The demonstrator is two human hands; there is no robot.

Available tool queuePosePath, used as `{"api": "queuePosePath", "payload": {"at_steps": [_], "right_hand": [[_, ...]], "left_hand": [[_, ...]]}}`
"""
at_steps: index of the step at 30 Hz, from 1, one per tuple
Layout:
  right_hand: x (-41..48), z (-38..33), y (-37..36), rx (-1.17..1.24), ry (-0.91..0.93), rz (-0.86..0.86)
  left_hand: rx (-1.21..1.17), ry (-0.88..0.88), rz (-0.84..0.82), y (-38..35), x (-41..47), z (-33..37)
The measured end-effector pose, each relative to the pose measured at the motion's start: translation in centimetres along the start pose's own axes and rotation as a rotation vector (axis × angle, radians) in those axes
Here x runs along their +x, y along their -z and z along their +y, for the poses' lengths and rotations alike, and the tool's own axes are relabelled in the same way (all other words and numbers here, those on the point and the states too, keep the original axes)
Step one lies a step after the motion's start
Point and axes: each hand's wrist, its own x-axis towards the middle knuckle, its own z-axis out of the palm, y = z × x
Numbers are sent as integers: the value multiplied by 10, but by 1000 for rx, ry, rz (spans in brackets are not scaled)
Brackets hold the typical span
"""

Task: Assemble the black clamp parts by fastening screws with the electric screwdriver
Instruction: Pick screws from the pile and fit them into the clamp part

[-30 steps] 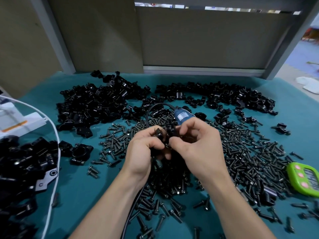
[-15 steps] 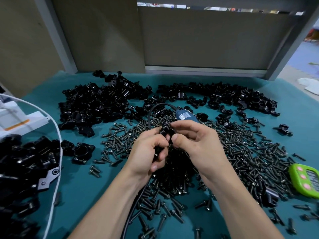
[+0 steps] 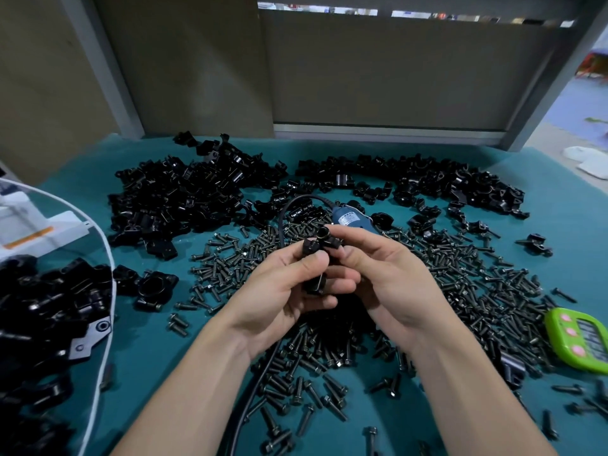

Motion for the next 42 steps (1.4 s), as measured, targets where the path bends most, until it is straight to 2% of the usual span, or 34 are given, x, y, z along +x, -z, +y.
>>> {"api": "queuePosePath", "payload": {"at_steps": [4, 7, 11, 14, 20, 28, 36, 42], "right_hand": [[0, -1, 6, 93, -48, -43], [-1, -2, 8, 11, -28, -37], [-2, -4, 10, -178, 39, 70], [0, -2, 8, -210, 82, 166], [-2, -1, 0, -445, 196, 81], [-2, 2, -6, -539, 278, 41], [-5, 2, -8, -766, 354, 104], [-5, 8, -16, -779, 400, 121]], "left_hand": [[-6, 14, -54, 3, 1, -1], [55, -2, -3, 4, 4, -5], [172, -34, 56, 8, 8, -10], [245, -41, 52, 9, 11, -15], [197, -19, 33, 13, 10, -13], [98, -101, 67, 6, 7, -14], [225, -121, 209, 3, 6, -15], [254, -178, 209, 0, 6, -13]]}}
